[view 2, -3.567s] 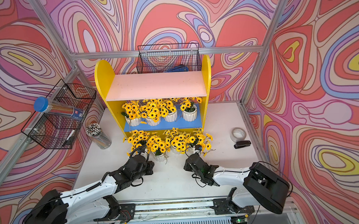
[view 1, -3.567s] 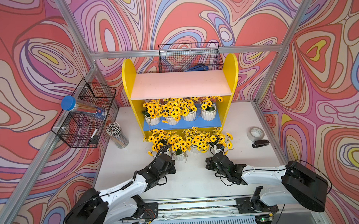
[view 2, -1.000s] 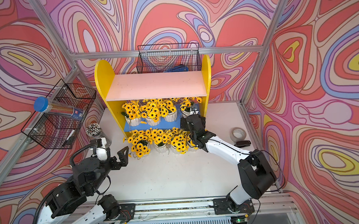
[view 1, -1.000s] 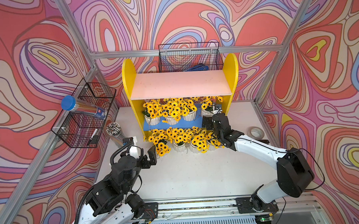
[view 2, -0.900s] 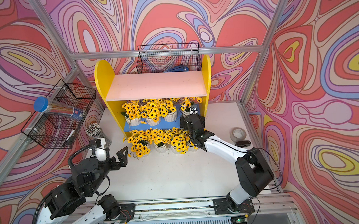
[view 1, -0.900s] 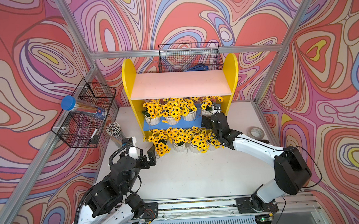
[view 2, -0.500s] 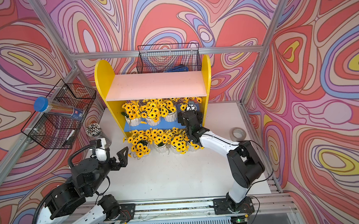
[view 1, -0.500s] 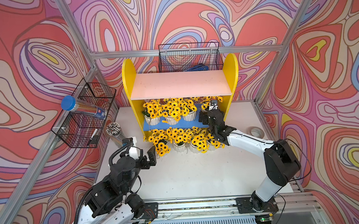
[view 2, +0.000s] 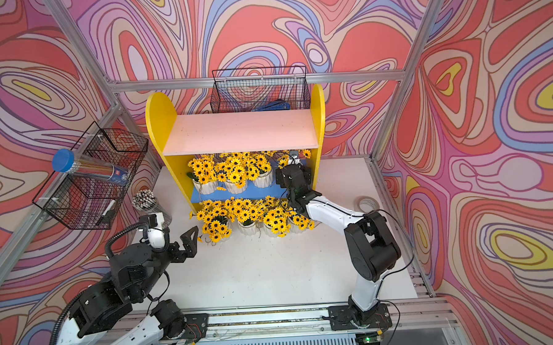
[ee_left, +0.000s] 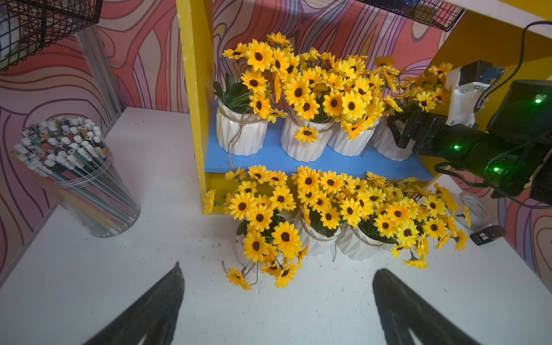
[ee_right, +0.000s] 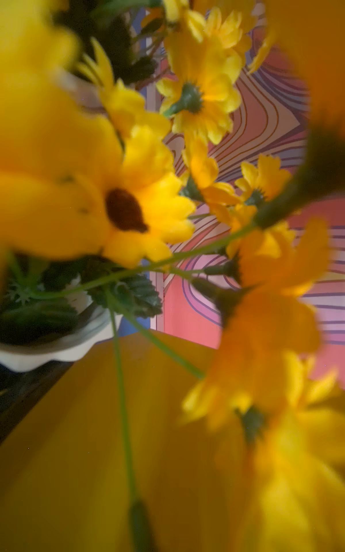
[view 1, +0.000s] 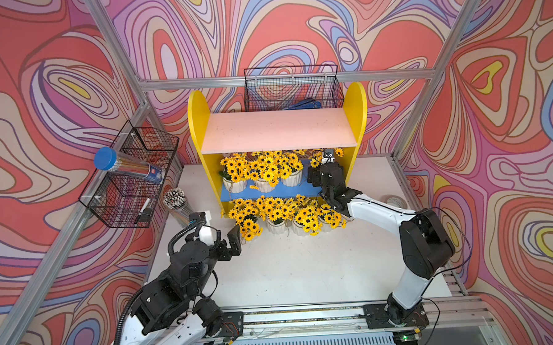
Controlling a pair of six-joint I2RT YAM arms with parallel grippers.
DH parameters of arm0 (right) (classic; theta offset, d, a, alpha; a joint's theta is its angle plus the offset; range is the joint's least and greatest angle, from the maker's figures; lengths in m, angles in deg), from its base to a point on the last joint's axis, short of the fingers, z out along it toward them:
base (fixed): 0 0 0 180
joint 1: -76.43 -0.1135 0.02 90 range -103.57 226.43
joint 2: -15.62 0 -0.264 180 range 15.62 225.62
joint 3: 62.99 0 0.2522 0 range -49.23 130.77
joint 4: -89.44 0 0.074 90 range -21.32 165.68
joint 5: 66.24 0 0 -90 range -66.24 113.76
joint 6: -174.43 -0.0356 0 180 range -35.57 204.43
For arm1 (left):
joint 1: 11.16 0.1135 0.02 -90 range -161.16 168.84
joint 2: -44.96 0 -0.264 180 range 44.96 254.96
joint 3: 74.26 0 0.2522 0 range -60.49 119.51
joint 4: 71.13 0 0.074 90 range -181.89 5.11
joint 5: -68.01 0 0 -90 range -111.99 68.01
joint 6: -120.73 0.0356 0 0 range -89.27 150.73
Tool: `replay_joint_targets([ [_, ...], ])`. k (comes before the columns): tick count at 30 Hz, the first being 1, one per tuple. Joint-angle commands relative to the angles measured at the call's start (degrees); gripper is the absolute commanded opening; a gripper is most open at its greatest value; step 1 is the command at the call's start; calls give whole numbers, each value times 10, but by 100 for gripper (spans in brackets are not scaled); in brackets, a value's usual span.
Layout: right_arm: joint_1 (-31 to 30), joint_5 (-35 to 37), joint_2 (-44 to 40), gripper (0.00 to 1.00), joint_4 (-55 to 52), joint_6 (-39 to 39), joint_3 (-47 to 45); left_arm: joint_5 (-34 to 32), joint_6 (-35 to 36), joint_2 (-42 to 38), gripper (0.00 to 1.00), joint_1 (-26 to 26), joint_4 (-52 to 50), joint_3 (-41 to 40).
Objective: Take the sunflower pots off the shelves
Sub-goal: Pick up the sunflower pot from the shelf.
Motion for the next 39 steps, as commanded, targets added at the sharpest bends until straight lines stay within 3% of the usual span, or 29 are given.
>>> replay_joint_targets([
  [1,3,-25,28,89,4,14,22,1,9,4,100,-1,-10,-2],
  [6,7,-23,42,87,0,19,36,3,9,6,100,-1,-13,-3],
  [16,7,-38,16,61,29,37,6,2,10,8,100,-1,-10,-2],
  [19,7,-49,6,48,33,42,0,3,11,10,100,-1,-10,-2],
  [24,7,-71,-20,4,32,48,-6,7,11,10,100,-1,-8,-2],
  [25,7,-71,-23,0,32,49,-7,8,10,10,100,-1,-7,-3],
  [39,5,-93,-118,0,19,43,-40,25,8,14,100,0,2,-5],
])
